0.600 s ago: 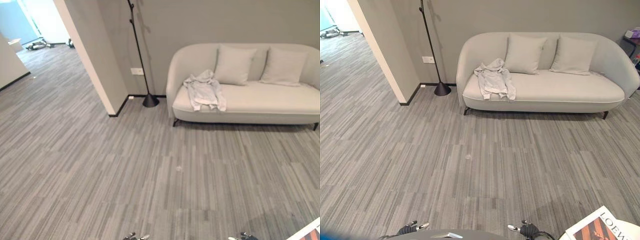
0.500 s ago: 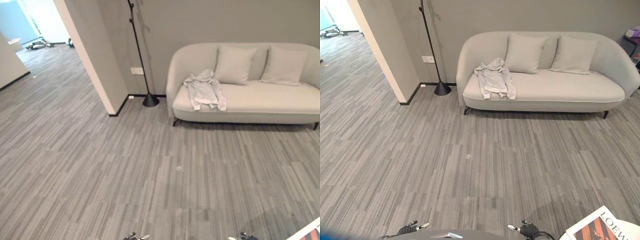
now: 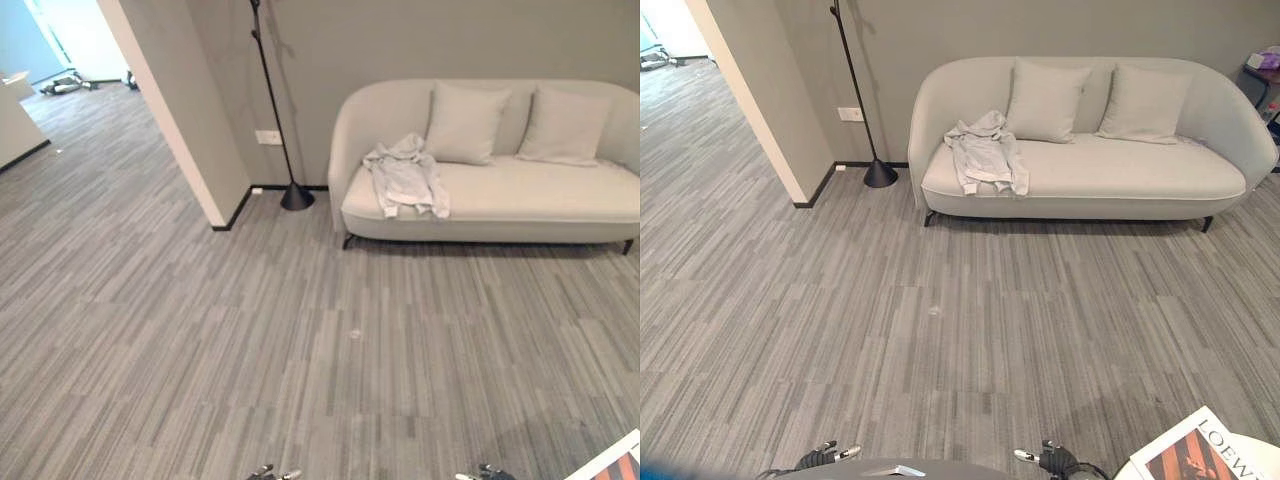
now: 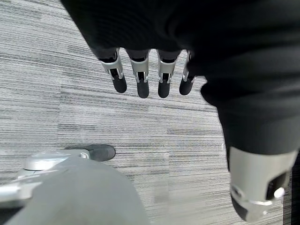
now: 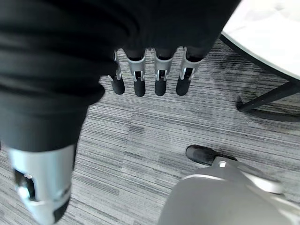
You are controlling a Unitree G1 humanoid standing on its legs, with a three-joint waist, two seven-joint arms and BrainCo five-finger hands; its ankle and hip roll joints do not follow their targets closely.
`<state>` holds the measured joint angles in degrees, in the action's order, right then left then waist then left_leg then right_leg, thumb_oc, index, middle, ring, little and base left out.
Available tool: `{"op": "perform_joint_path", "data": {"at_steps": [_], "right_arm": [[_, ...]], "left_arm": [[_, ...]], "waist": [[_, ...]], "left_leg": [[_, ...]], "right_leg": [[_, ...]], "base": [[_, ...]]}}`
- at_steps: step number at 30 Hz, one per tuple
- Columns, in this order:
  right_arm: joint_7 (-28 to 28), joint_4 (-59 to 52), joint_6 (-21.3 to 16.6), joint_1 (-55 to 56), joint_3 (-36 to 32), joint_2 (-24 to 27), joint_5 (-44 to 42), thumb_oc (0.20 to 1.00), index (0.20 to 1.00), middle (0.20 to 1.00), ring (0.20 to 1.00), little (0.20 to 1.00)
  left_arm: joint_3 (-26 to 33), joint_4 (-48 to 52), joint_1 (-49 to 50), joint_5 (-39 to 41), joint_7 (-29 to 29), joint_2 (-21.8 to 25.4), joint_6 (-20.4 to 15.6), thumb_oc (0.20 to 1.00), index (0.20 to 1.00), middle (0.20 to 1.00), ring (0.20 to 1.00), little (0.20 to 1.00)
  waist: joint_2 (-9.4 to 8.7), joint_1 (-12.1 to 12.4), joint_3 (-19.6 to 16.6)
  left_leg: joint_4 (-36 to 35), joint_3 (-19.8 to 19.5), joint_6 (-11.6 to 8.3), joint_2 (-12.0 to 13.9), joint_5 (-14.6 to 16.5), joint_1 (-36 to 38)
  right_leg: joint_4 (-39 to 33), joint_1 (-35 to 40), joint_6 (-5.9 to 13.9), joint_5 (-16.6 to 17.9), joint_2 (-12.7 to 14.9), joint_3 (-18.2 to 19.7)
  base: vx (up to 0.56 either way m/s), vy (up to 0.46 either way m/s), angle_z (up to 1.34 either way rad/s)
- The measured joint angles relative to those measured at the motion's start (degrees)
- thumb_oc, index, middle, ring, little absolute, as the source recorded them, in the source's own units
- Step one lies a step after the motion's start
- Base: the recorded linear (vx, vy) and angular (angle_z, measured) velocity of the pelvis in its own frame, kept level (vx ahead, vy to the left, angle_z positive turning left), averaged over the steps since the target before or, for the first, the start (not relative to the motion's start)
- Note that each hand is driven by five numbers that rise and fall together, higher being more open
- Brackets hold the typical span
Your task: Hang the clothes on the sofa on the clothes rack.
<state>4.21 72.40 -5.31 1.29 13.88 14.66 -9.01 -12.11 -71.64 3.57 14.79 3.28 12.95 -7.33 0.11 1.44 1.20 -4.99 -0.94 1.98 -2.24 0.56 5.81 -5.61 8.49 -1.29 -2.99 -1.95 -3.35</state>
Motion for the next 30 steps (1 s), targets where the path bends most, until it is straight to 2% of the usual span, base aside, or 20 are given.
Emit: {"op": "perform_joint_path", "data": {"at_steps": [25, 26, 28, 29, 30], "right_arm": [[0.1, -1.8, 0.0, -0.4, 0.0, 0.0, -0.1, 1.0, 1.0, 1.0, 1.0, 1.0], [0.1, -1.7, 0.0, -0.7, 0.0, 0.1, -0.1, 1.0, 1.0, 1.0, 1.0, 1.0], [0.1, -1.7, 0.0, -2.6, 0.0, 1.0, -0.1, 1.0, 1.0, 1.0, 1.0, 1.0], [0.2, -1.7, 0.0, -3.4, 0.0, 1.4, -0.1, 1.0, 1.0, 1.0, 1.0, 1.0], [0.2, -1.8, 0.0, -4.1, 0.0, 1.6, -0.2, 1.0, 1.0, 1.0, 1.0, 1.0]], "left_arm": [[0.0, 0.0, -0.3, -2.1, 0.4, 0.1, -0.1, 1.0, 1.0, 1.0, 1.0, 1.0], [0.0, 0.0, -0.8, -2.1, 0.4, 0.1, -0.1, 1.0, 1.0, 1.0, 1.0, 1.0], [-0.9, -0.1, -3.5, -2.0, 0.5, 0.0, -0.1, 1.0, 1.0, 1.0, 1.0, 1.0], [-1.5, -0.1, -4.5, -2.0, 0.5, 0.0, -0.2, 1.0, 1.0, 1.0, 1.0, 1.0], [-2.3, 0.0, -5.7, -1.9, 0.5, 0.3, -0.2, 1.0, 1.0, 1.0, 1.0, 1.0]], "waist": [[0.11, 0.3, 0.6], [0.33, 0.3, 0.8], [1.79, 0.2, 2.3], [2.5, 0.2, 3.3], [2.74, -0.1, 4.1]], "left_leg": [[-0.3, 0.4, 0.18, -0.2, 0.0, -0.8], [-0.2, 0.4, 0.32, -0.2, -0.1, -1.3], [-0.3, 0.4, 1.27, 0.1, -0.1, -2.7], [-0.3, 0.4, 1.62, 0.3, -0.4, -2.6], [-0.3, 0.4, 1.9, 0.4, -0.6, -2.5]], "right_leg": [[0.8, -1.6, 0.36, 0.2, 0.2, 0.7], [2.4, -3.1, 0.86, -0.1, 0.1, 0.8], [12.4, -9.1, 3.34, -2.6, 0.2, 1.0], [18.8, -12.2, 4.55, -3.4, 0.2, 0.9], [29.6, -17.7, 5.5, -4.0, 0.6, 1.0]], "base": [[0.0, 0.021, -0.01], [-0.03, 0.166, -0.12], [-0.01, 0.178, -0.13], [0.01, 0.113, -0.07], [0.05, 0.086, 0.07]]}}
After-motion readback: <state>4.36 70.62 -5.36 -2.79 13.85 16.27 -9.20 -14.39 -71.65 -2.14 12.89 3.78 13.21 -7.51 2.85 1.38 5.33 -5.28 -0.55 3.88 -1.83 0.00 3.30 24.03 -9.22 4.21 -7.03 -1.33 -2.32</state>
